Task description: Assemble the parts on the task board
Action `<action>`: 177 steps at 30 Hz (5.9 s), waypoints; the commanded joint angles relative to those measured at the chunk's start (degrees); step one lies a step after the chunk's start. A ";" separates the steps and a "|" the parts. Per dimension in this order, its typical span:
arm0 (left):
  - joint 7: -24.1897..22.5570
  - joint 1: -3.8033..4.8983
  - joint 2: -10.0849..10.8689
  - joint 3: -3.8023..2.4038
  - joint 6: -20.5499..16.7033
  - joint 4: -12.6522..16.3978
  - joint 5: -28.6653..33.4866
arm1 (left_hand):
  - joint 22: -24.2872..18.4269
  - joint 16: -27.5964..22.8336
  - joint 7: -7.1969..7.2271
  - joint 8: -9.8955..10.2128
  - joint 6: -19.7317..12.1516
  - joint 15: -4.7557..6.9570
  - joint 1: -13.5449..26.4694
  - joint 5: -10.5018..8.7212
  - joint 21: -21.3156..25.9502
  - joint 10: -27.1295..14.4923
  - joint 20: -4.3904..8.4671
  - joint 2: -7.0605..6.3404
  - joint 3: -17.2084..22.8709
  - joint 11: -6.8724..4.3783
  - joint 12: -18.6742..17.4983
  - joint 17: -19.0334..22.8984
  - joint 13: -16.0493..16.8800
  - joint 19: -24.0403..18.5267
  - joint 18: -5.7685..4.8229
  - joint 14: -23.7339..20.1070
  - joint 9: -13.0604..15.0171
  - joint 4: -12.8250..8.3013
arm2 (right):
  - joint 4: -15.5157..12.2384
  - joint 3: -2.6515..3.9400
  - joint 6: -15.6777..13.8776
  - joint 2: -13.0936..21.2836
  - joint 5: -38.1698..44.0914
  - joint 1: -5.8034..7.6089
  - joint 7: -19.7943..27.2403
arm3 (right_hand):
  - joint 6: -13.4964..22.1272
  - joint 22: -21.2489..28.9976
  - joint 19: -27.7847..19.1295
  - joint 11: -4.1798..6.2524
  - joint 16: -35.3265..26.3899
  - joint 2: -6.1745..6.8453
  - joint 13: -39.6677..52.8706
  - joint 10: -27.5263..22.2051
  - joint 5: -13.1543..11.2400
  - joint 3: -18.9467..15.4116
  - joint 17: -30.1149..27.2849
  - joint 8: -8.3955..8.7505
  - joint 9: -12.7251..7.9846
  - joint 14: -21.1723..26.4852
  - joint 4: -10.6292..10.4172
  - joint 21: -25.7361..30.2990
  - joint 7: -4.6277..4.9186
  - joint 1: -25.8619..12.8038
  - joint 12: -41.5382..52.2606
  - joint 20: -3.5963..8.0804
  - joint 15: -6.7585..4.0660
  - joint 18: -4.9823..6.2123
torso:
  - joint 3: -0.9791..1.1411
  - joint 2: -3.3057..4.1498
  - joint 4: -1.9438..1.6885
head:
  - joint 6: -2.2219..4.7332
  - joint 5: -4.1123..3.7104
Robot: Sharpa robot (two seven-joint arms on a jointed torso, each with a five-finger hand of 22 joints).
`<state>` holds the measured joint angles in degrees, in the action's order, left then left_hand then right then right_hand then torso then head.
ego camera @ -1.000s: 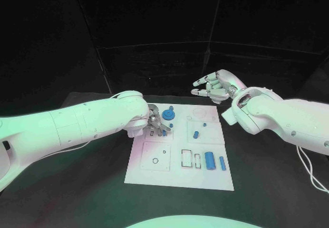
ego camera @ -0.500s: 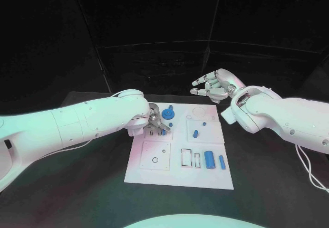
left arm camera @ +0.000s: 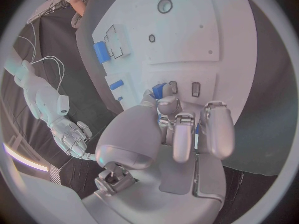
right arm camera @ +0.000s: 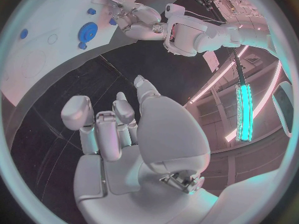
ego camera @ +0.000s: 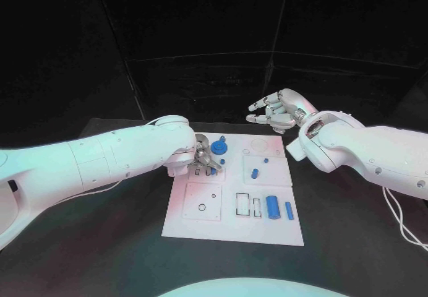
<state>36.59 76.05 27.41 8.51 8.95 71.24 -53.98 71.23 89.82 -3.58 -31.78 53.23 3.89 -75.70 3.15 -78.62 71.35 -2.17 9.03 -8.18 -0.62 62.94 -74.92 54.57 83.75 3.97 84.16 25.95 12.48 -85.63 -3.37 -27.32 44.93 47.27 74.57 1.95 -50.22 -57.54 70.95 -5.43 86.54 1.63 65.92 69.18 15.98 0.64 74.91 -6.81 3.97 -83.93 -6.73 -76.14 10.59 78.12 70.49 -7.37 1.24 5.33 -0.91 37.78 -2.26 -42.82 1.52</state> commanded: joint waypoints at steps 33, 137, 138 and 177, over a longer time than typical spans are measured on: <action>-2.39 0.07 3.20 -0.03 -3.51 2.84 0.75 | 0.61 0.18 -0.25 -3.37 -2.82 0.40 7.32 2.71 0.47 0.16 0.28 -13.35 50.45 0.00 -2.61 -15.08 -2.27 0.41 -0.28 5.84 4.11 -11.45 | 0.66 0.04 0.25 -0.16 0.19 0.09 0.39 | -0.16 0.16 -0.42 0.05 -0.44 -0.31 -0.03 0.02 -0.10 -0.75 6.40 -0.36 0.04 -3.95 -0.48 0.29 -0.29 -0.10 0.06 0.12 -0.23 1.13 | 0.02 -0.03 -0.11 | -0.19 -0.17; -3.56 -3.07 5.29 0.00 -6.02 5.11 -5.46 | 2.24 0.18 0.35 -5.70 -2.09 0.88 10.31 8.90 -0.40 1.90 0.73 -15.66 52.76 -0.58 -2.55 -15.08 -2.86 1.01 -0.57 5.84 5.85 -14.48 | 1.81 0.02 1.06 -0.75 0.16 0.05 0.75 | 0.09 0.40 -0.32 0.09 -0.55 -0.51 -0.57 -0.31 3.16 -1.56 6.37 -0.54 -0.01 -4.00 -0.65 0.53 -0.30 0.32 -0.15 0.21 -0.29 1.14 | 0.06 0.02 0.05 | -1.33 0.04; -3.50 -3.07 5.25 0.00 -5.82 5.11 -5.46 | 2.27 0.18 0.39 -5.74 -2.03 0.89 10.37 8.90 -0.41 2.02 0.74 -15.69 52.62 -0.61 -2.44 -15.08 -2.76 1.02 -0.58 5.84 5.87 -14.49 | 1.81 0.02 1.06 -0.75 0.16 0.05 0.74 | 0.09 0.40 -0.32 0.09 -0.55 -0.51 -0.57 -0.31 3.16 -1.56 6.37 -0.54 -0.01 -4.00 -0.65 0.53 -0.30 0.32 -0.15 0.21 -0.29 1.14 | 0.05 0.02 0.04 | -1.31 0.03; -2.37 -2.97 3.37 -0.02 -4.84 2.25 -6.85 | 4.41 0.18 1.91 -5.60 1.39 1.76 17.07 8.31 -1.51 4.19 1.56 -15.10 37.72 -1.74 -0.16 -15.08 -0.77 1.78 -0.97 5.84 5.11 -8.11 | 2.03 0.01 1.12 -0.96 0.16 0.05 0.71 | 0.03 0.57 -0.39 0.10 -0.61 -0.59 -0.67 -0.36 3.29 -1.67 6.26 -0.61 0.00 -3.97 -0.79 0.61 -0.32 0.22 -0.19 0.21 -0.30 1.17 | 0.09 0.01 -0.03 | -1.36 -0.22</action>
<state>33.83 73.22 30.73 8.33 3.14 73.77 -60.40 74.95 89.82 -1.52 -37.75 54.44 5.33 -59.13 11.75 -79.83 75.34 -1.12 -5.89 30.20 -2.55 62.53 -74.91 53.76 83.98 3.97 84.15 31.10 3.90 -83.56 -3.40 -26.45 44.02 47.30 74.52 2.23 -50.22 -57.05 70.78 -5.43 86.13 1.41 65.33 69.19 19.07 -0.76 74.93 -7.10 3.95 -83.93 -7.50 -75.87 10.59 78.34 70.49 -7.19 1.24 5.32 -0.81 37.78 -2.26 -44.23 1.36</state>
